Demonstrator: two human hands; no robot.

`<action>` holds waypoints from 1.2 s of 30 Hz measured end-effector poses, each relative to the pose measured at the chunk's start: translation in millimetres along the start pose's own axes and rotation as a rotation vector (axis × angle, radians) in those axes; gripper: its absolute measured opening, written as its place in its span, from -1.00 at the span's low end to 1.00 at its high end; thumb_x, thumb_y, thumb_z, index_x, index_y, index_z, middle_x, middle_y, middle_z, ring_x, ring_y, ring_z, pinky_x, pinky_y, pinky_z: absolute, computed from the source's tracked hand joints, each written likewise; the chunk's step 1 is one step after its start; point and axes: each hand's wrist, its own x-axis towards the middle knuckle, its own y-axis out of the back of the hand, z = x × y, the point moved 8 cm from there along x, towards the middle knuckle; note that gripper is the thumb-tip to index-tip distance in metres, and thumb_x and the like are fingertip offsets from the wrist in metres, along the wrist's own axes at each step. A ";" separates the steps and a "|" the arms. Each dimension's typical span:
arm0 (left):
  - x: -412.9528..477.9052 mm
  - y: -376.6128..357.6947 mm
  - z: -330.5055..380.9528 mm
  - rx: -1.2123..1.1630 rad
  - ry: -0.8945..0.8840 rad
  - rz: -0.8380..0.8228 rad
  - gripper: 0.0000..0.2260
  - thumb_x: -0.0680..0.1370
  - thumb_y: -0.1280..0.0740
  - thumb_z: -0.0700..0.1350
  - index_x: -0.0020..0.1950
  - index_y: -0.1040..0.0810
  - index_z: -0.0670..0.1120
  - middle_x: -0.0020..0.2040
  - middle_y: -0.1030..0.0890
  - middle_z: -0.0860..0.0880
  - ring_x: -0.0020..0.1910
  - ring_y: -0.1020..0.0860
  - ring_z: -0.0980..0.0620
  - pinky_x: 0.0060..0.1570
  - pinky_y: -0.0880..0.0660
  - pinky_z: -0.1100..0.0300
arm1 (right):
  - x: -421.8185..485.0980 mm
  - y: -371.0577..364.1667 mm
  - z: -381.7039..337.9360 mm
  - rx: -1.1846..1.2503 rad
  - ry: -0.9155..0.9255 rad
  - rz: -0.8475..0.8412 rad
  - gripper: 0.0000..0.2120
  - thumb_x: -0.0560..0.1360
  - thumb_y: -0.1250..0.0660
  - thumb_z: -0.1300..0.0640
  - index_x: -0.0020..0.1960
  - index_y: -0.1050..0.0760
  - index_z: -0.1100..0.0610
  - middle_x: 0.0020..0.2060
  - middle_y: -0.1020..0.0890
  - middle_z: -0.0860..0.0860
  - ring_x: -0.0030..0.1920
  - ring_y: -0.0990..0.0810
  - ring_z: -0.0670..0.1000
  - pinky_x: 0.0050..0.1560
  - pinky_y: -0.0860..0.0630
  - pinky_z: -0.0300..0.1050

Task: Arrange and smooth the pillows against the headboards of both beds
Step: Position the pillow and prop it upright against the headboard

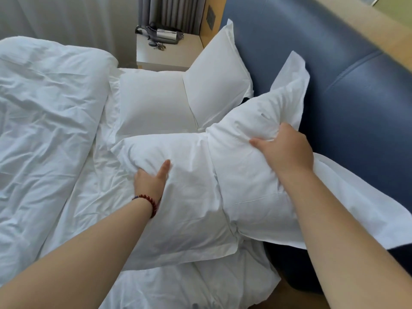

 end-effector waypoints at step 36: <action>36.4 79.8 -149.0 -0.456 0.499 -0.201 -0.96 0.59 -0.33 -0.10 -0.01 -0.52 -0.05 -0.05 -0.62 -0.01 -0.03 -0.58 -0.01 0.10 -0.50 0.06 | -154.1 -218.3 -101.4 -0.166 0.362 -0.396 -0.29 0.53 0.05 -0.38 0.59 0.11 -0.13 0.57 0.29 0.04 0.53 0.39 0.14 0.49 0.38 0.12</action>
